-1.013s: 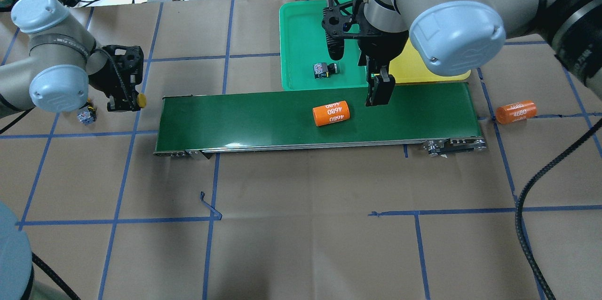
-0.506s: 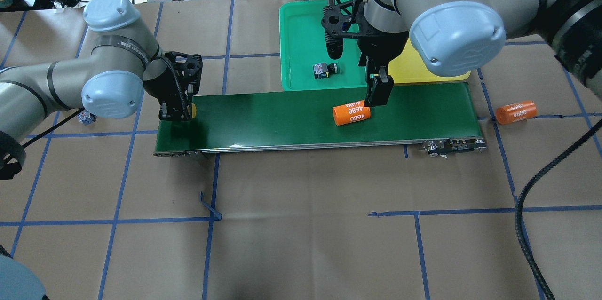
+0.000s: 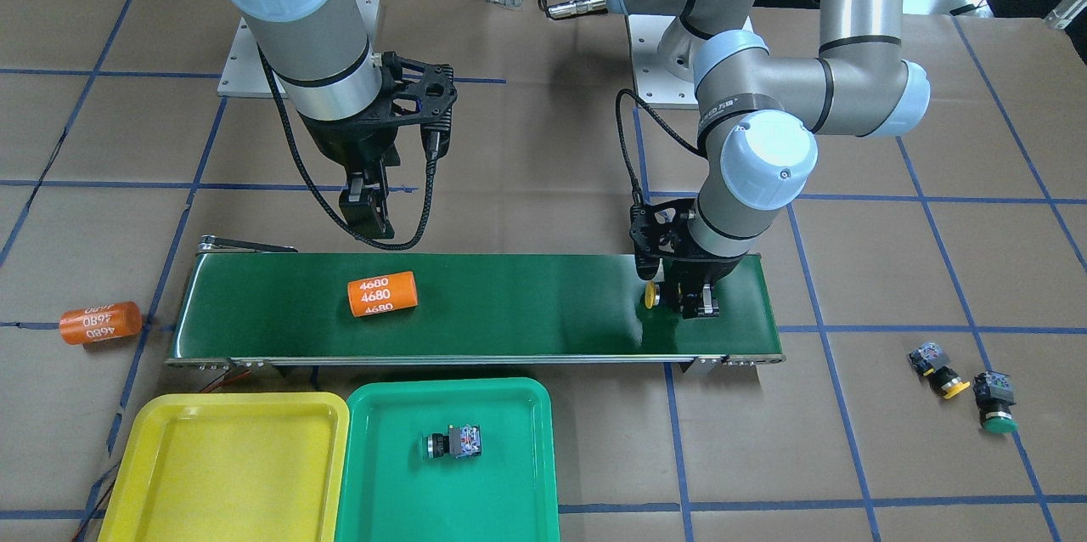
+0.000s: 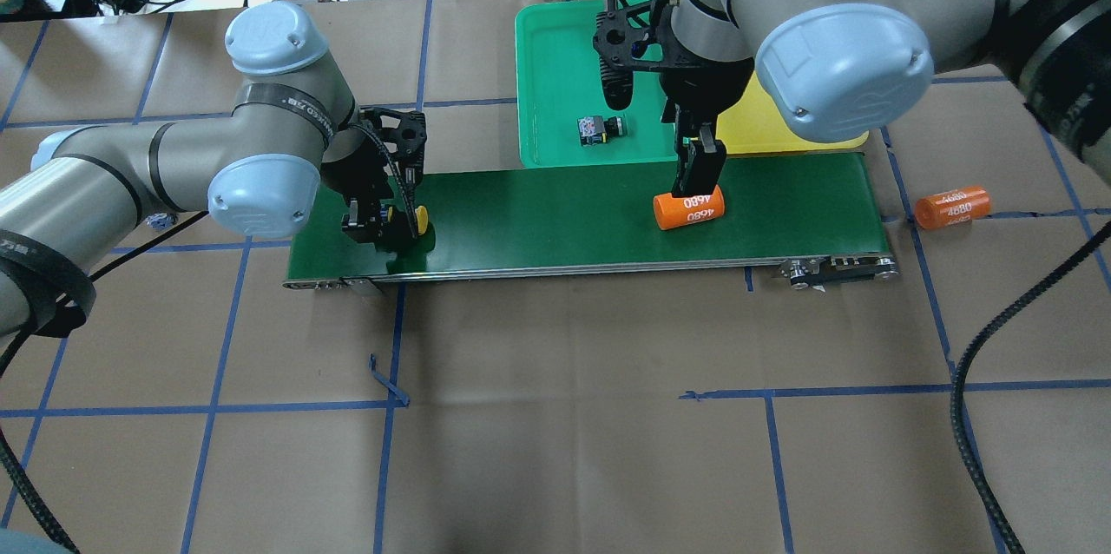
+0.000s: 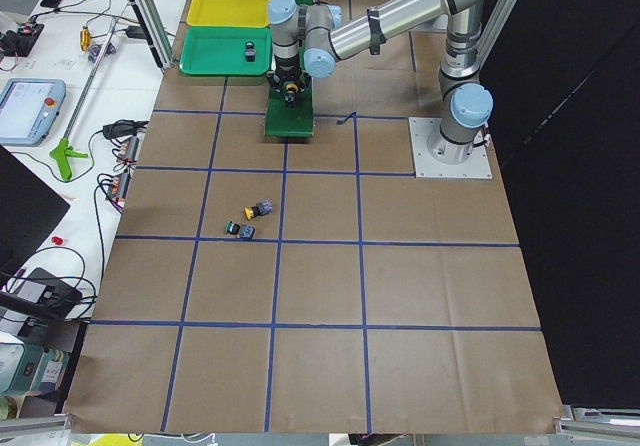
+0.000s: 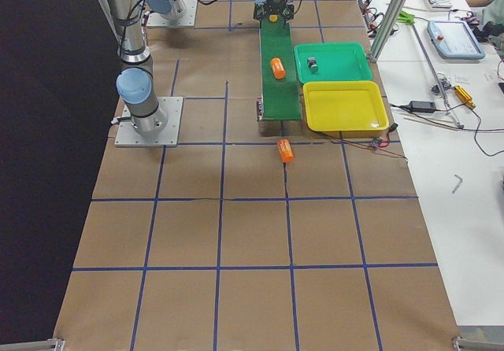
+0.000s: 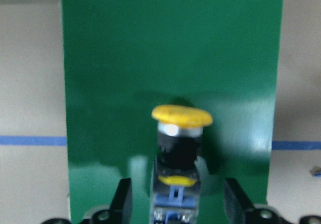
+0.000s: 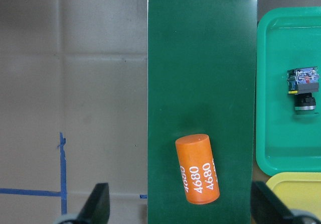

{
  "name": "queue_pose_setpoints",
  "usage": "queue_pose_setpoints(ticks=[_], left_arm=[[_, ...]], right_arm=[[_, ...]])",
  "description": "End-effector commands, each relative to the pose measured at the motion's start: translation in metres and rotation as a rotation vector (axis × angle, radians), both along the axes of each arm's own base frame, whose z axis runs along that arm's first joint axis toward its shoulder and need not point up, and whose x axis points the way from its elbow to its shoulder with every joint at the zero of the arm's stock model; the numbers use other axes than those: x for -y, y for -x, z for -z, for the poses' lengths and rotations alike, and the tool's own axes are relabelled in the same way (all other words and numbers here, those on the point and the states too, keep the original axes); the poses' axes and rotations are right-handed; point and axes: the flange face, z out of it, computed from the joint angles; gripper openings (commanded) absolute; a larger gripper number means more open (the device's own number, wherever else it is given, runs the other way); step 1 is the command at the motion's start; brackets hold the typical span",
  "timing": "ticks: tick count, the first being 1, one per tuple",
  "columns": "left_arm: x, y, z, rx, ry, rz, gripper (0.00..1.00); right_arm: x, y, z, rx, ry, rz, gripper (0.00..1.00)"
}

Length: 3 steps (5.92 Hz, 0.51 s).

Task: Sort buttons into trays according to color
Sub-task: 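Place the yellow button on the belt with the left gripper and release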

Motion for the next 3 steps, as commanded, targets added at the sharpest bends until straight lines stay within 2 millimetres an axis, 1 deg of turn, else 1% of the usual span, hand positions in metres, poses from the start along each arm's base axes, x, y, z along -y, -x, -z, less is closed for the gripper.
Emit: queue_pose_setpoints(ticks=[1, 2, 3], left_arm=[[0.014, -0.121, -0.004, 0.013, -0.017, -0.049, 0.99], [0.020, -0.171, 0.000, 0.005, -0.027, 0.024, 0.99], [0.033, -0.201, -0.011, 0.015, 0.000, 0.176, 0.99]], right_arm=[[0.000, 0.001, 0.000, 0.000, 0.000, 0.001, 1.00], [0.000, 0.000, 0.001, 0.000, -0.002, 0.002, 1.00], [0.001, -0.001, 0.000, 0.003, 0.005, 0.002, 1.00]])
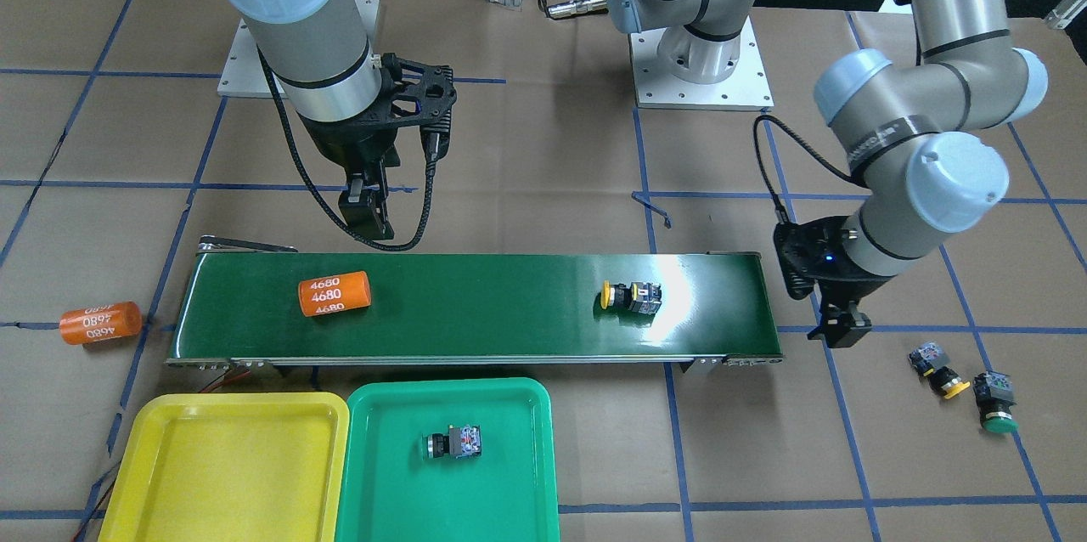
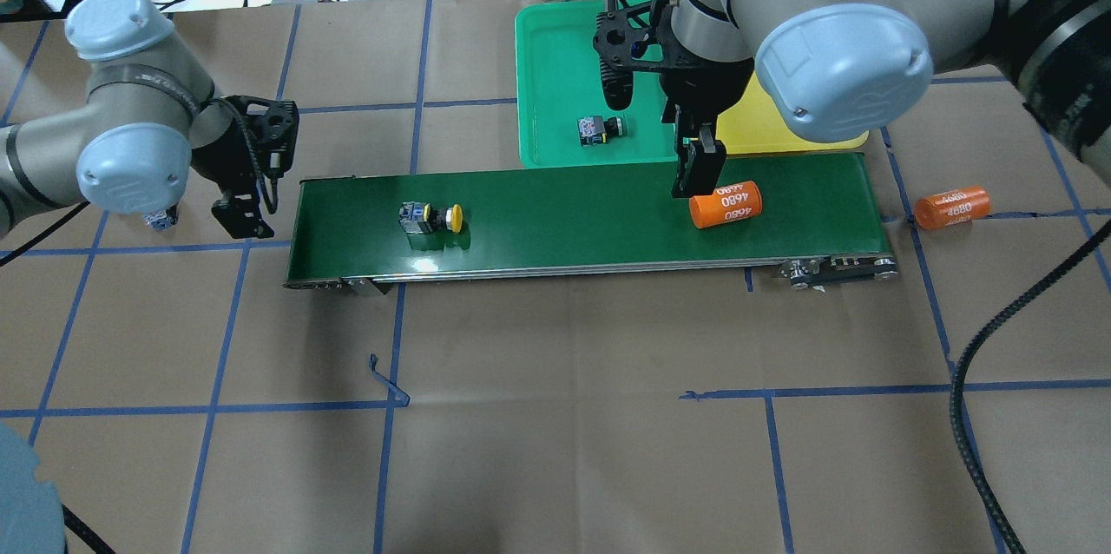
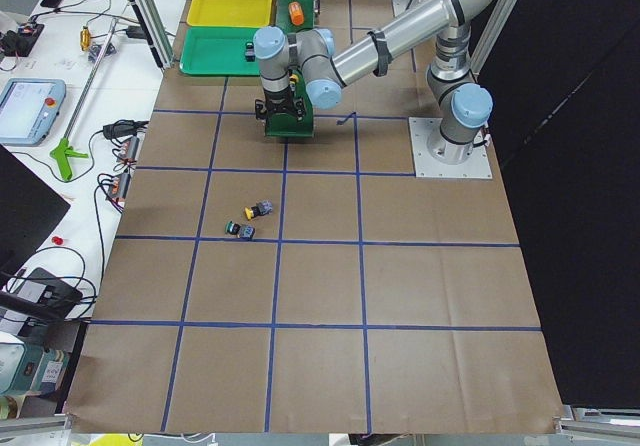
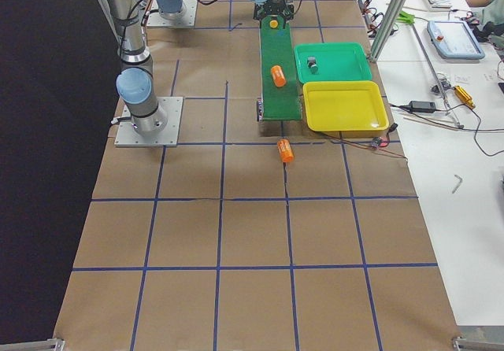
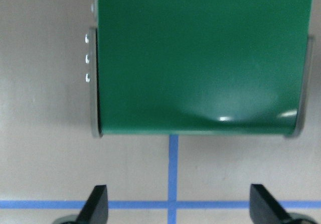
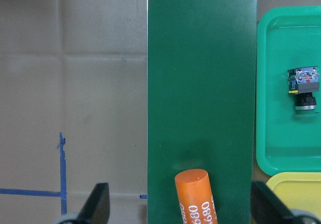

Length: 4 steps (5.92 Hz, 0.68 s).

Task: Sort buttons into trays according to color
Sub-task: 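Place the yellow button on the belt with the left gripper and release, then grasp yellow button with right gripper while left reaches toward the cluster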

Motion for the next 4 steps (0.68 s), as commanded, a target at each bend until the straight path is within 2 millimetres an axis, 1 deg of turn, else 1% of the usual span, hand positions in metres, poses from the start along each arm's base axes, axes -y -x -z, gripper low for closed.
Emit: queue_pose_setpoints(ticks=[1, 2, 3, 4], left_arm=[[0.018, -0.075, -0.003, 0.003, 0.012, 0.124, 0.99], [0.025, -0.089, 0.011, -0.003, 0.007, 0.221, 0.99], [0.029, -0.116, 0.022, 0.011, 0.039, 0.272, 0.99], [0.024, -0.146, 0.032, 0.002, 0.034, 0.324, 0.99]], right_arm=[[0.007, -0.003, 0.003, 0.007, 0.023, 0.006, 1.00], [0.015, -0.008, 0.014, 0.008, 0.024, 0.056, 1.00], [0.032, -0.018, 0.030, 0.020, 0.065, 0.105, 1.00], [0.038, -0.045, 0.050, 0.052, 0.078, 0.109, 1.00]])
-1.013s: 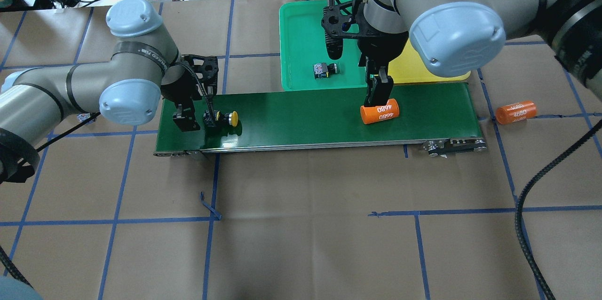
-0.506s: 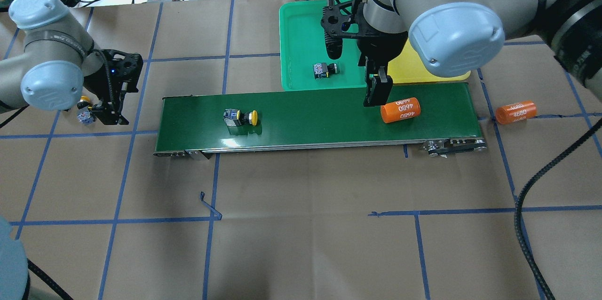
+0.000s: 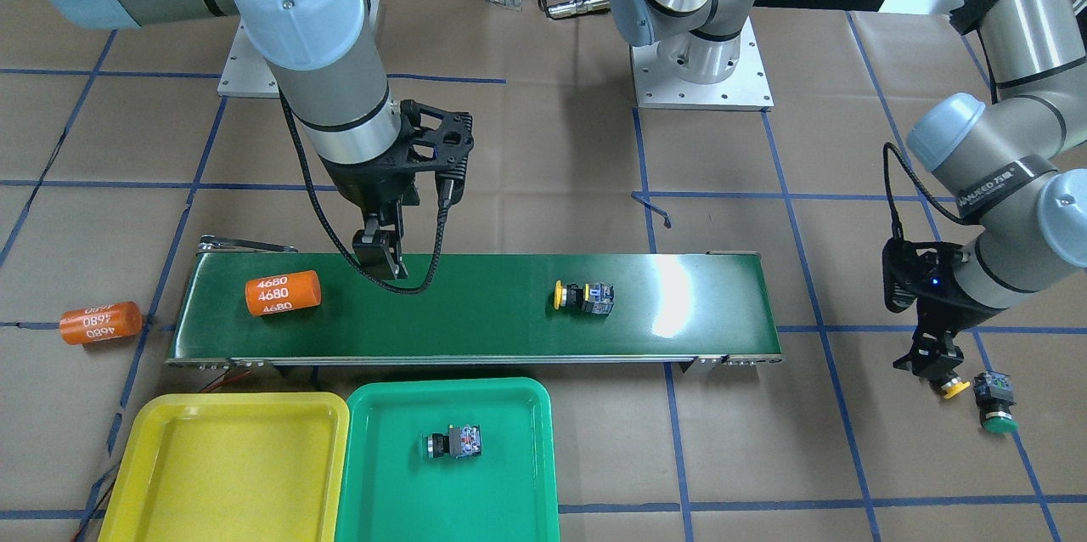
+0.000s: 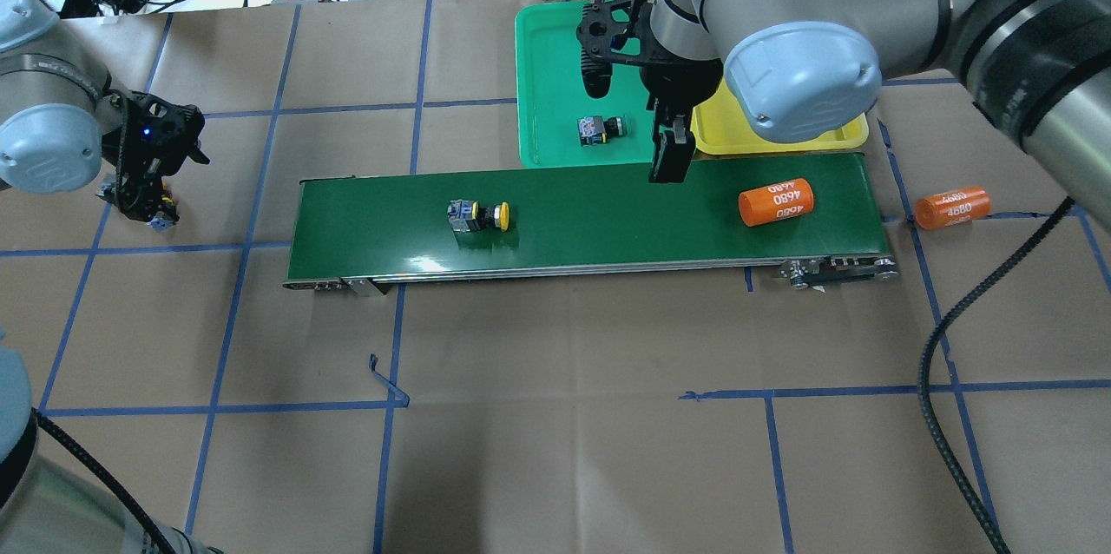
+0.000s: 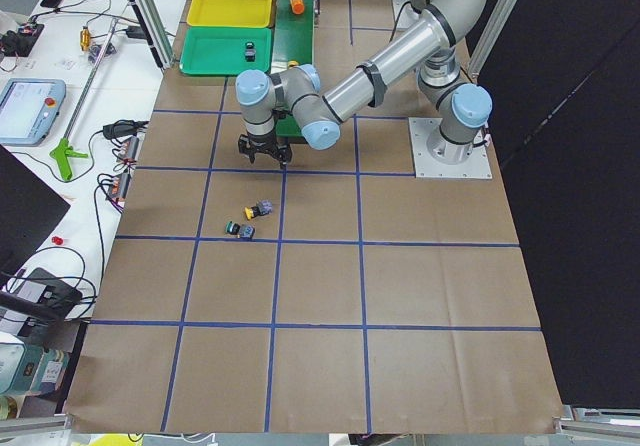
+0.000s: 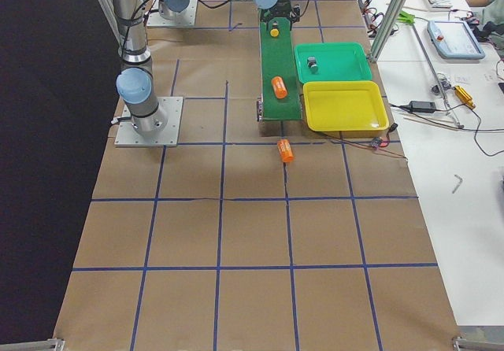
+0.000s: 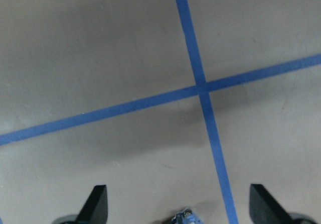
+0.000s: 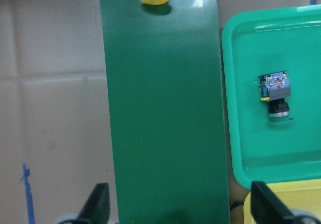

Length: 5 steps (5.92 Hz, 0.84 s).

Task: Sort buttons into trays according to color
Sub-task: 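Grasp yellow button with right gripper while left reaches toward the cluster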

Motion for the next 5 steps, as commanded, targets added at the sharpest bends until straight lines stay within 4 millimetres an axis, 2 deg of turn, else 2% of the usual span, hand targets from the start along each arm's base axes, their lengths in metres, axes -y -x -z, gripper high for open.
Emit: queue_pose_setpoints(ticks=[1, 3, 5], left_arm=[[0.000, -0.058, 0.017, 0.019, 0.036, 0.108, 0.99], [0.013, -0.070, 0.042, 0.008, 0.059, 0.216, 0.98], [0.015, -0.070, 0.055, 0.004, 0.052, 0.230, 0.98]], right_arm=[[0.011, -0.050, 0.042, 0.040, 0.029, 0.042, 1.00], [0.018, -0.087, 0.089, 0.073, 0.033, 0.062, 1.00], [0.016, -0.087, 0.111, 0.059, 0.002, 0.053, 1.00]])
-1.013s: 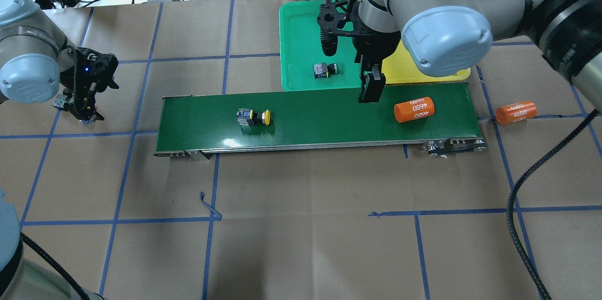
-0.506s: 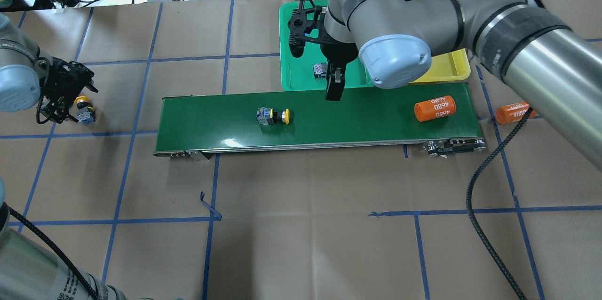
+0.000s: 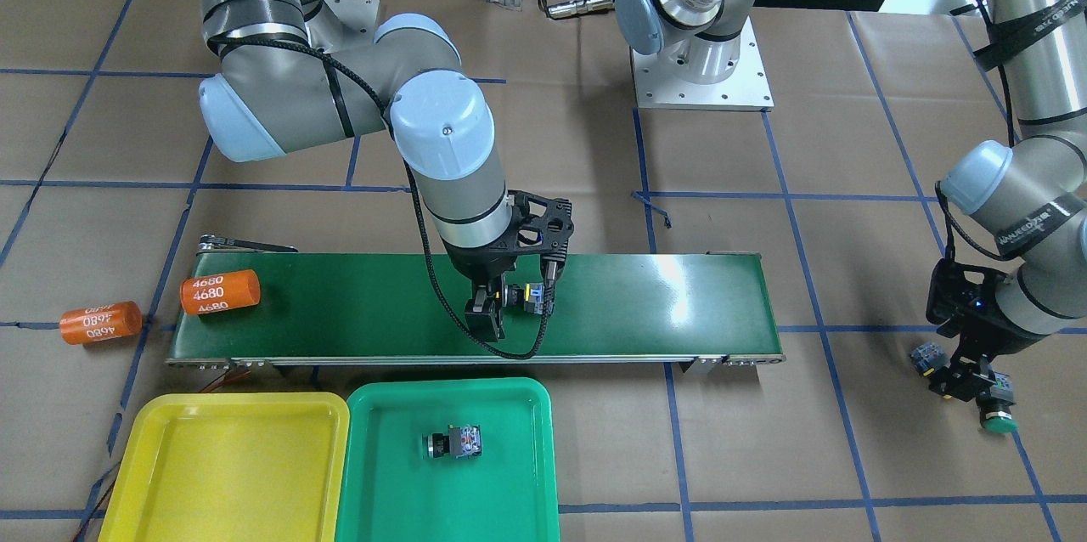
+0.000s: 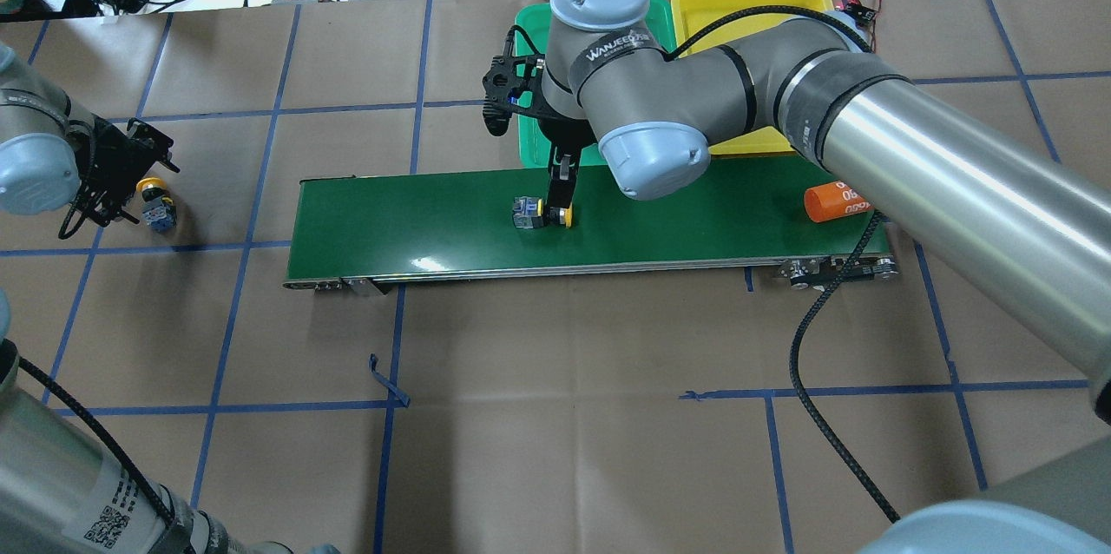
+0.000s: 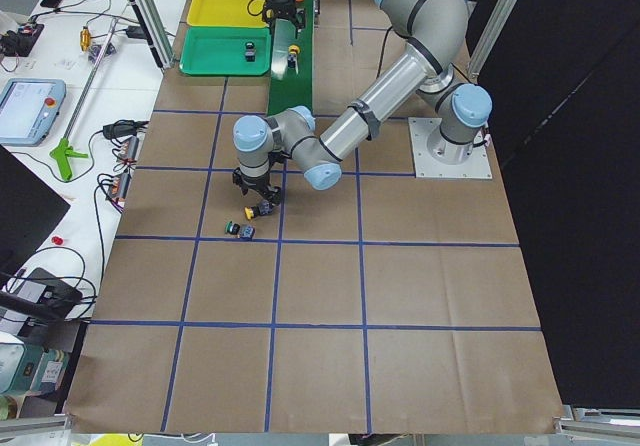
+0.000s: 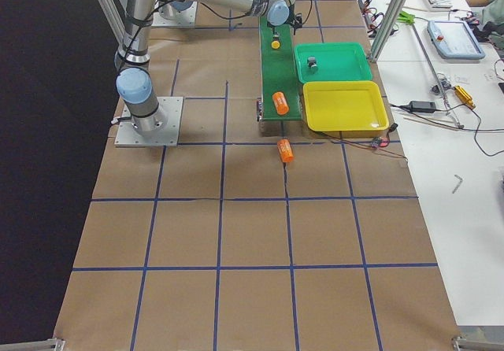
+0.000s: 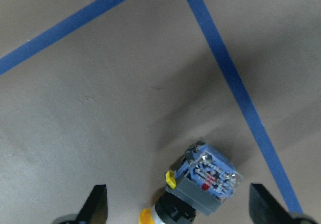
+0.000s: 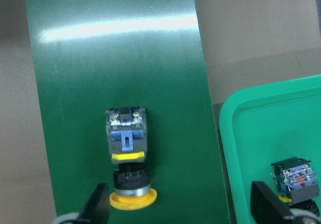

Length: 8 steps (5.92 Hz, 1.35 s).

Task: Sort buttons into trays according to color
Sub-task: 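Grasp yellow button with right gripper while left reaches toward the cluster, then drop yellow button in yellow tray with right while left grasps another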

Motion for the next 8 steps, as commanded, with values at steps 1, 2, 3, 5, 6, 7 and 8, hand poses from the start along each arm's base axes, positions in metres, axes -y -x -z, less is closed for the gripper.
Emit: queue_pose_setpoints(ticks=[1, 2, 3, 5, 6, 7, 8], left_arm=[[0.001, -0.003, 0.003, 0.006, 0.001, 0.004, 0.98], [0.000, -0.003, 0.009, 0.005, -0.009, 0.002, 0.98], [0.001, -0.003, 0.013, -0.002, -0.008, 0.001, 0.96], [-0.005, -0.019, 0.020, -0.005, -0.015, -0.022, 0.94], [-0.004, -0.019, 0.029, -0.012, -0.023, -0.022, 0.88], [-0.003, -0.019, 0.030, -0.011, -0.013, -0.022, 0.45], [-0.004, -0.019, 0.026, -0.011, -0.014, -0.043, 0.08]], right_arm=[[-0.014, 0.008, 0.032, -0.033, -0.055, -0.008, 1.00], [-0.015, 0.023, 0.040, -0.044, -0.066, -0.039, 1.00], [-0.012, 0.030, 0.042, -0.047, -0.070, -0.029, 1.00], [-0.008, 0.051, 0.034, -0.054, -0.088, 0.002, 0.67], [-0.008, 0.067, 0.031, -0.101, -0.113, 0.002, 0.42], [-0.005, 0.083, 0.031, -0.130, -0.138, -0.015, 0.24], [-0.003, 0.092, 0.029, -0.131, -0.135, -0.032, 0.19]])
